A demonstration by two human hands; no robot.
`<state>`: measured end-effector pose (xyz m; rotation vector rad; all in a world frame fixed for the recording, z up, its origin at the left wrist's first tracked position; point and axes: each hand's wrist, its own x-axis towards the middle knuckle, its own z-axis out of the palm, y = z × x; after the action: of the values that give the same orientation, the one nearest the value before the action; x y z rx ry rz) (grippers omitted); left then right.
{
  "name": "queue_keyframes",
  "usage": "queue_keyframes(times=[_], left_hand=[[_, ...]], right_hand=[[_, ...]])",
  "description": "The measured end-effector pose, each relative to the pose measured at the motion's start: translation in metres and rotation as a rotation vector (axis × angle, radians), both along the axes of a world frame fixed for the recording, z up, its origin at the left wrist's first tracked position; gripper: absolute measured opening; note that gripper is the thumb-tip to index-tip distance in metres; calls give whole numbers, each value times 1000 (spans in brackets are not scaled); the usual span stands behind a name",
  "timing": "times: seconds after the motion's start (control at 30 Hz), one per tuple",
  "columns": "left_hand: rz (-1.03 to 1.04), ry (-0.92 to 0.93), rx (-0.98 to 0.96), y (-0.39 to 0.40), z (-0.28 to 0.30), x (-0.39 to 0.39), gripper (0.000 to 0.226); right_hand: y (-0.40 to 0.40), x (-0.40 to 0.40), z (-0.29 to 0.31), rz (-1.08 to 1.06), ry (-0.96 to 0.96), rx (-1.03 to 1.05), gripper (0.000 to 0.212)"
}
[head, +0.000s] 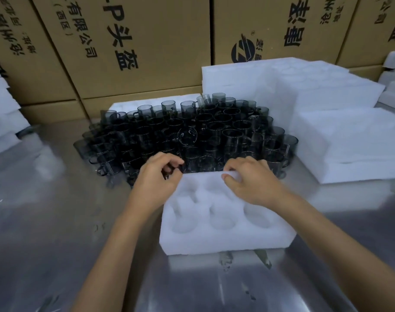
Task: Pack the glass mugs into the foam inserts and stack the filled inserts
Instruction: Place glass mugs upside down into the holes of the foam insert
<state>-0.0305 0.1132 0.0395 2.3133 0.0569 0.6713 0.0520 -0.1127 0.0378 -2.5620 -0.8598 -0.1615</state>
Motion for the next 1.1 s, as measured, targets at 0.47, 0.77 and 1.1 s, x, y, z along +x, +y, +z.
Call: queue_keyframes(times=[0.47, 0.77, 1.1], left_hand=[[47, 217, 289, 46, -10, 4, 17], [-43, -29, -57, 25, 20, -4, 19], [-216, 5, -64, 19, 23, 5, 27]], right_hand=[[28, 17, 20, 7, 130, -133, 17], [48, 8, 38, 4, 69, 465, 19], [66, 11, 33, 122, 378, 868, 11]])
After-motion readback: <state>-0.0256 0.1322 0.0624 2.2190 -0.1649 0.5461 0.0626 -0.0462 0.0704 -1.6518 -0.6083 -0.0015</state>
